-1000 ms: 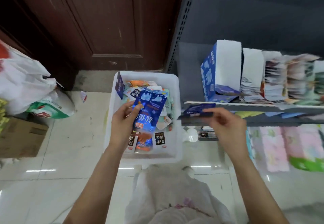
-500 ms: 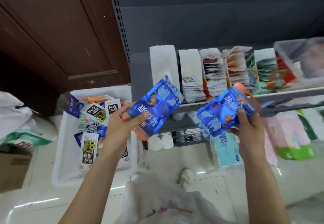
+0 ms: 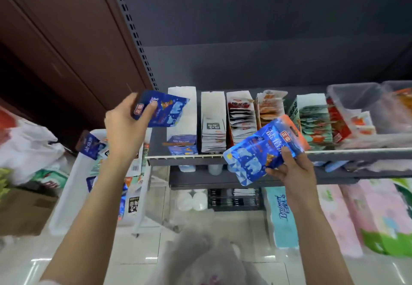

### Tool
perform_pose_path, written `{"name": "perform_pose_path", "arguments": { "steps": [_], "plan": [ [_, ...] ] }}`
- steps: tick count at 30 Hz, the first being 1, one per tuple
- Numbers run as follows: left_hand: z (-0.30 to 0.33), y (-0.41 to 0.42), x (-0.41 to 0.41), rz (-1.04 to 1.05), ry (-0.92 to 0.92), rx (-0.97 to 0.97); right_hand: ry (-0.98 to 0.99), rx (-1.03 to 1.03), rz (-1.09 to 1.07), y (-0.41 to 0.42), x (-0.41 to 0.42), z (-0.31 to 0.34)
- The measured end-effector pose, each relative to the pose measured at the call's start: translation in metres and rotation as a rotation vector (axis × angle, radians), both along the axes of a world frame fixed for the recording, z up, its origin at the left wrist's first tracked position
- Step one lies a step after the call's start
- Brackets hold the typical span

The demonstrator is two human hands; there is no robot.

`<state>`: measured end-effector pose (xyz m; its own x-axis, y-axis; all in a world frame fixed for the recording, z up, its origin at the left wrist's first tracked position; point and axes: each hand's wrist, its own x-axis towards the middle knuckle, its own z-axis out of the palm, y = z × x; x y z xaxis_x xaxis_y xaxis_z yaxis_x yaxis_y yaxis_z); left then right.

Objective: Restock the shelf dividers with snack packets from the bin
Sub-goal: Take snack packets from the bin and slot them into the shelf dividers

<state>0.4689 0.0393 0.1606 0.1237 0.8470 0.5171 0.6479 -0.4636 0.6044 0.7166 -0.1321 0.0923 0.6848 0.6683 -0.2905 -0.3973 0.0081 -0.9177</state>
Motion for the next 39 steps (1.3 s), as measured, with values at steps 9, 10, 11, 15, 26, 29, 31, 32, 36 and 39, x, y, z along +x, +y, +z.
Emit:
{"name": "perform_pose_path", "arguments": {
  "steps": [9,10,11,15,26,29,31,32,36,39],
  "plan": [
    [-0.041,0.050,0.033,-0.267,0.552,0.113,0.179,0.066,-0.053,0.029,0.004,0.009],
    [-0.048,0.052,0.032,-0.288,0.579,0.089,0.194,0.075,-0.051,0.033,0.004,0.009],
    [-0.055,0.052,0.031,-0.304,0.606,0.051,0.203,0.082,-0.045,0.037,0.003,0.010],
    [-0.081,0.051,0.022,-0.449,0.831,-0.195,0.172,0.102,-0.046,0.060,-0.009,0.009],
    [-0.096,0.036,0.000,-0.559,0.919,-0.336,-0.412,0.098,0.383,0.189,-0.076,-0.007],
    [-0.107,0.040,-0.005,-0.581,0.798,-0.179,-0.690,-0.055,0.558,0.203,-0.079,-0.025],
    [-0.111,0.040,-0.009,-0.572,0.724,-0.151,-0.973,-0.107,0.641,0.203,-0.078,-0.035],
    [-0.112,0.040,-0.011,-0.564,0.697,-0.144,-1.216,-0.120,0.641,0.201,-0.076,-0.039],
    [-0.115,0.035,-0.014,-0.545,0.624,-0.131,-1.748,-0.206,0.650,0.189,-0.070,-0.044],
    [-0.115,0.031,-0.018,-0.534,0.581,-0.141,-1.763,-0.300,0.798,0.182,-0.072,-0.045]
  ]
}}
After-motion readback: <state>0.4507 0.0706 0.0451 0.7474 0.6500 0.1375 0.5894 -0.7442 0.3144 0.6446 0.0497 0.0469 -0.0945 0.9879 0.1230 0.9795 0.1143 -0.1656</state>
